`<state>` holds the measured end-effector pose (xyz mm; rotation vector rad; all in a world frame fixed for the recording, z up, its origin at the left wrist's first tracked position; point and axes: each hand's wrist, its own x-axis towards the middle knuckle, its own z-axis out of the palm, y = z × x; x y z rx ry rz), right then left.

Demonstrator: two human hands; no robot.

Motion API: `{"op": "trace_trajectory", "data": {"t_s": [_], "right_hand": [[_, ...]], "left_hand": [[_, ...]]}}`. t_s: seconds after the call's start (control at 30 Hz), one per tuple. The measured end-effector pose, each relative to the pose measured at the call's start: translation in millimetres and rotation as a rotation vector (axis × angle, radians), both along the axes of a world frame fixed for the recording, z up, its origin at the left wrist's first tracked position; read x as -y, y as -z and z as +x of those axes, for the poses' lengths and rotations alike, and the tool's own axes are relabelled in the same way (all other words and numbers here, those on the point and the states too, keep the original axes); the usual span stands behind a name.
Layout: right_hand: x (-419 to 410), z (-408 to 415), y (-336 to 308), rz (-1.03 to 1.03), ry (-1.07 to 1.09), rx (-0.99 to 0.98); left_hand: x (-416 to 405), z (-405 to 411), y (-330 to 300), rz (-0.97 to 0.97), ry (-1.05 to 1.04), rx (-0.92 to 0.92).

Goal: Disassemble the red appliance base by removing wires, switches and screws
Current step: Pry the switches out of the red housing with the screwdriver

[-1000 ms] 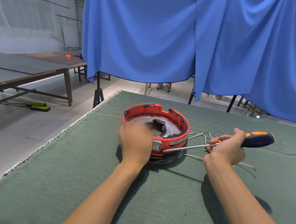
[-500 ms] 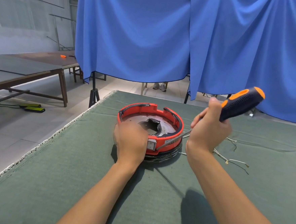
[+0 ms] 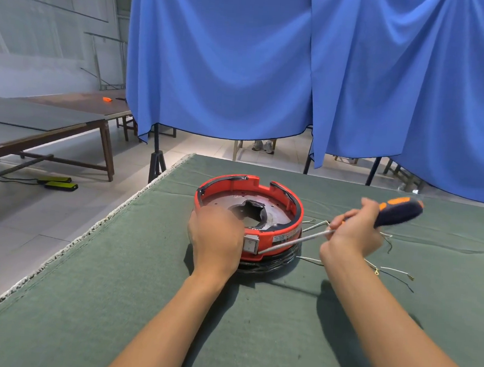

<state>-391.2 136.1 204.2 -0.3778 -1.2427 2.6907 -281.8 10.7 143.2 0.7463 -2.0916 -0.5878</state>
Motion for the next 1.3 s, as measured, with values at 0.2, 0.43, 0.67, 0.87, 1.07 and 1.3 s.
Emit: {"op": "trace_trajectory", "data": {"t_s": [0.2, 0.43, 0.67, 0.87, 1.07, 1.3], "right_hand": [[10.8, -19.5, 24.1, -0.056, 0.013, 0.196], [15.2, -21.7, 24.8, -0.085, -0.003, 0.197], [9.3, -5.4, 7.8, -0.073, -0.020, 0.084], [3.8, 16.6, -9.1, -0.046, -0.012, -0.066], [8.3, 31.6, -22.8, 0.017, -0.037, -0.279], [-0.1, -0.6, 7.5, -0.025, -0.002, 0.100]], "left_hand": [[-0.3, -1.2, 1.0, -0.002, 0.000, 0.009], [1.5, -2.3, 0.2, 0.007, 0.019, -0.002], [2.5, -1.4, -1.1, 0.015, 0.035, -0.006], [2.7, -1.1, 0.9, 0.036, 0.038, -0.023], [1.7, -0.8, 0.4, 0.027, 0.034, -0.019], [4.8, -1.6, 0.7, 0.031, 0.043, -0.016]]}}
